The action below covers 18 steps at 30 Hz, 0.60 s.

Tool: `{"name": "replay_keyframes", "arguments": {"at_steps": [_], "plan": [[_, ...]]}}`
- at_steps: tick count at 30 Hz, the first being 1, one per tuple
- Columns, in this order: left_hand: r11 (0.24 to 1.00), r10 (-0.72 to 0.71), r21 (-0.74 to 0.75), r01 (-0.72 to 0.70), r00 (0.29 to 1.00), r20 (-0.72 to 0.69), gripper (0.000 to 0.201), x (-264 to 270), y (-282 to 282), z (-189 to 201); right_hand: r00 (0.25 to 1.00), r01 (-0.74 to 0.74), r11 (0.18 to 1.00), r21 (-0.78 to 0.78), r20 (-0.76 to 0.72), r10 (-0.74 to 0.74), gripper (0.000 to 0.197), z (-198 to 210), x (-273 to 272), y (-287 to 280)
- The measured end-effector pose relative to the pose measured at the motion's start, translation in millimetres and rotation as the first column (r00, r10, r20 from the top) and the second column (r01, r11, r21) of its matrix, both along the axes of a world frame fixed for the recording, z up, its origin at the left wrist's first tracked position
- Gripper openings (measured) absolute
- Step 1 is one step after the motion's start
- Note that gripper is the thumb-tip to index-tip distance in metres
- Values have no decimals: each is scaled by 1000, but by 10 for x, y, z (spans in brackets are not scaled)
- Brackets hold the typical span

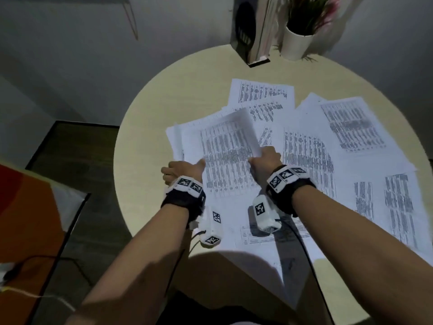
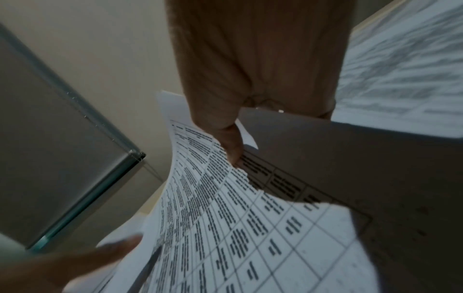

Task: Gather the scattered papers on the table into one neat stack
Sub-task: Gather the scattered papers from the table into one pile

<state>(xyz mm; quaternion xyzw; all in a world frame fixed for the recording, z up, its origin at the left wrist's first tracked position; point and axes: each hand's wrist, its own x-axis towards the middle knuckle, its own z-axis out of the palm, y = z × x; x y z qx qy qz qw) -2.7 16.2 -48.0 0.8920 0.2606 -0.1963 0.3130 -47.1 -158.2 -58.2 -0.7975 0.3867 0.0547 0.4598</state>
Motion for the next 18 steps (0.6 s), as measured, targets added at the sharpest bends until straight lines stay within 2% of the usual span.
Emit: {"name": "replay_keyframes", "arguments": {"at_steps": [3, 4, 6, 7, 9, 11, 15, 18], "plan": [[999, -36, -31, 35, 998, -48, 75, 115, -83, -21, 992, -98, 990, -103, -89, 89, 34, -56, 127, -29], [997, -43, -73, 39, 998, -51, 64, 167, -92, -24, 987, -135, 983, -124, -107, 122, 31, -63, 126, -46], [979, -38, -200, 28, 998, -45, 45, 271, -100, -13, 973, -218, 967, -129, -109, 205, 10, -94, 102, -82], [967, -35, -253, 22, 998, -49, 39, 306, -104, -3, 966, -250, 961, -120, -101, 239, 20, -149, 87, -112], [957, -41, -290, 25, 998, -49, 39, 314, -105, 4, 963, -261, 961, -88, -89, 253, 45, -188, 76, -132], [952, -64, -300, 59, 998, -10, 41, 257, -89, 49, 970, -236, 969, -75, -73, 231, 57, -190, 81, -125], [951, -87, -278, 136, 980, 180, 41, 272, 173, 454, 989, -145, 989, 24, 10, 144, 71, -181, -18, -143], [907, -224, -243, 343, 883, 412, 33, 371, 384, 1001, 992, -74, 958, 277, 115, 43, 82, -4, -34, -118]]}}
